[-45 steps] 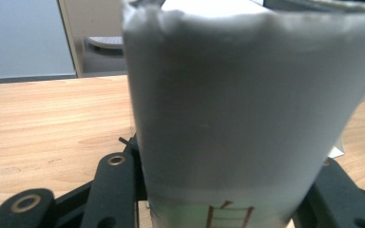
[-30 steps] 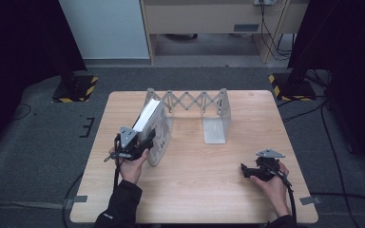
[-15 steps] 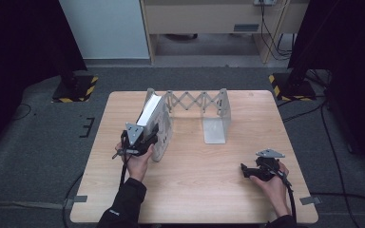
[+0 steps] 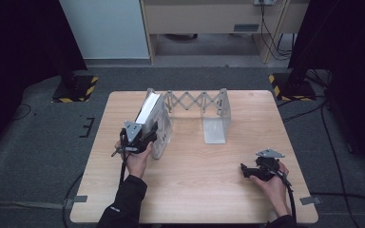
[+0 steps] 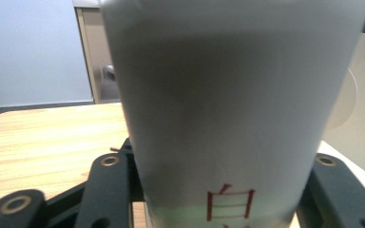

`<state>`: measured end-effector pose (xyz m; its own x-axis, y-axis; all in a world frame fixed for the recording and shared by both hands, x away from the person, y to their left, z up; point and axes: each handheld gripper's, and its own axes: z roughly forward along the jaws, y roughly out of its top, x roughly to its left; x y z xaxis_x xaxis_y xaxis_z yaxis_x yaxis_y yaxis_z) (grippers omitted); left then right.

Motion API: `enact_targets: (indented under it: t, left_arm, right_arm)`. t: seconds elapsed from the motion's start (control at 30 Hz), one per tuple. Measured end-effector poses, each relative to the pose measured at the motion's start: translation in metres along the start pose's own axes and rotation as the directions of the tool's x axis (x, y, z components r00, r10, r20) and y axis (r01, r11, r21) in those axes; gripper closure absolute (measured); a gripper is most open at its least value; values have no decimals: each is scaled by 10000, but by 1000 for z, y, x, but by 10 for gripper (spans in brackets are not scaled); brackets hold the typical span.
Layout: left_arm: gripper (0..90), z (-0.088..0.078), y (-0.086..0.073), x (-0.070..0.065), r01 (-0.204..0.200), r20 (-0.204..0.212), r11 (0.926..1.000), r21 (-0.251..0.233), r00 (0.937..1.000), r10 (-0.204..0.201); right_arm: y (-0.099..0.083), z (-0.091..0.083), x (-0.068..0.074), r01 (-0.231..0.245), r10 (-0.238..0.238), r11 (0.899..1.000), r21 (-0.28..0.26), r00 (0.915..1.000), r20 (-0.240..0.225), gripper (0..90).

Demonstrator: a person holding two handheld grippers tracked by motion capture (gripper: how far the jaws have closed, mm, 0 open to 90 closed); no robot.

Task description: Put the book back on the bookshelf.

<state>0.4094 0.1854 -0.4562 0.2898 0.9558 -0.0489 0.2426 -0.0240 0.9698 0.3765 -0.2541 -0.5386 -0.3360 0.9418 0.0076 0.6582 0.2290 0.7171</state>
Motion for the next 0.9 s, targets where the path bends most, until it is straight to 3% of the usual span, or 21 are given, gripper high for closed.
enact_targets:
  t: [0.17, 0.23, 0.4, 0.47, 0.53, 0.73, 0.9]
  left_arm:
    - [396, -2, -6, 3, 7, 325, 9981, 612, 9995, -27]
    - [392, -5, -12, 4, 198, 557, 9990, 407, 9982, -220]
    - [393, -8, -25, 5, 165, 852, 9968, 787, 9961, -232]
    - [400, -7, -31, 4, 20, 878, 9937, 1117, 9961, -118]
    - [404, -6, -34, 3, -180, 923, 9858, 1669, 9957, 25]
    - [477, -2, -43, 2, -16, 856, 9866, 1633, 9963, -126]
    - [511, -1, -40, -4, -167, 349, 9859, 1663, 9993, 111]
  right_arm:
    - [0, 0, 0, -4, 4, 10000, -20, 10000, 13, 77]
    - [0, 0, 0, -3, 3, 10000, -17, 10000, 11, 77]
    - [0, 0, 0, -5, 5, 10000, -24, 10000, 16, 77]
    - [0, 0, 0, 38, -38, 10000, -8, 10000, 5, 77]
    - [0, 0, 0, 30, -30, 10000, -11, 10000, 6, 77]
    - [0, 0, 0, -3, 3, 10000, -21, 10000, 17, 77]
    - [0, 0, 0, -3, 3, 10000, -22, 10000, 16, 77]
